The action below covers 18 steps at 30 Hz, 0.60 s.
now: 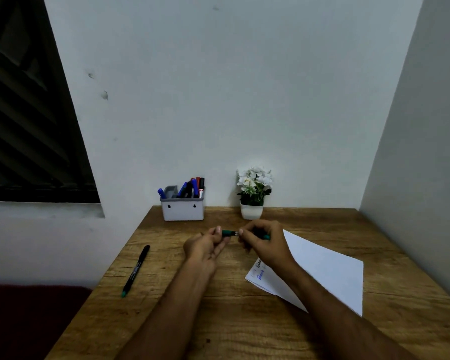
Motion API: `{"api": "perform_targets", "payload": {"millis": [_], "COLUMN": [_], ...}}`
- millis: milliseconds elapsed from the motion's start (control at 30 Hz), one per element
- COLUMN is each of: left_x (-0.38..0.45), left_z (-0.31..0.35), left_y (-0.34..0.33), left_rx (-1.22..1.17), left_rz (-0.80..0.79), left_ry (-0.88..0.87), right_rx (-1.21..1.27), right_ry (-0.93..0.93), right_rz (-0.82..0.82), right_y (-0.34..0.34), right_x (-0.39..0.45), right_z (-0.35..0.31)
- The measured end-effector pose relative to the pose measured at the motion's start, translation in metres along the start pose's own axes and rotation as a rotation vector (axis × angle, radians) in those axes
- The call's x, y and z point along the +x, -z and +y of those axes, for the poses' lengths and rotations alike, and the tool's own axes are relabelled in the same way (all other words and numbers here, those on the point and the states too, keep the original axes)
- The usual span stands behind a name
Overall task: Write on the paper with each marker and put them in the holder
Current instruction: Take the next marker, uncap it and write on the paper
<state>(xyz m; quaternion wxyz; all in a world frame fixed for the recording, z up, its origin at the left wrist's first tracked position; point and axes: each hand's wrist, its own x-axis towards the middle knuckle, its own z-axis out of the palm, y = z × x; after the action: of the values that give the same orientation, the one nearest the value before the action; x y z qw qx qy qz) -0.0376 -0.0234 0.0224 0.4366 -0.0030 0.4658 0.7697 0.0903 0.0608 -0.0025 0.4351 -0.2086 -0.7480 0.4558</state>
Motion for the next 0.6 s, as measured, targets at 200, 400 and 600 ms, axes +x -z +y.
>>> {"api": "perform_targets", "payload": {"millis": [200, 400, 600], "left_x": [0.01, 0.022, 0.037], "left_z": [0.018, 0.033, 0.07], "left_y": [0.009, 0.02, 0.037], "left_rx": [-0.044, -0.113, 0.137], "left_rz": [0.005, 0.02, 0.17], "left_ry": [-0.088, -0.197, -0.635], "right_rx": [0.148, 0.176, -0.214], "right_ry": [-0.016, -0.024, -0.163], "right_rz": [-0.007, -0.029, -0.186], "right_y": [-0.026, -0.063, -0.083], "right_x": [0.017, 0.039, 0.057], "right_z": [0.002, -0.004, 0.012]}}
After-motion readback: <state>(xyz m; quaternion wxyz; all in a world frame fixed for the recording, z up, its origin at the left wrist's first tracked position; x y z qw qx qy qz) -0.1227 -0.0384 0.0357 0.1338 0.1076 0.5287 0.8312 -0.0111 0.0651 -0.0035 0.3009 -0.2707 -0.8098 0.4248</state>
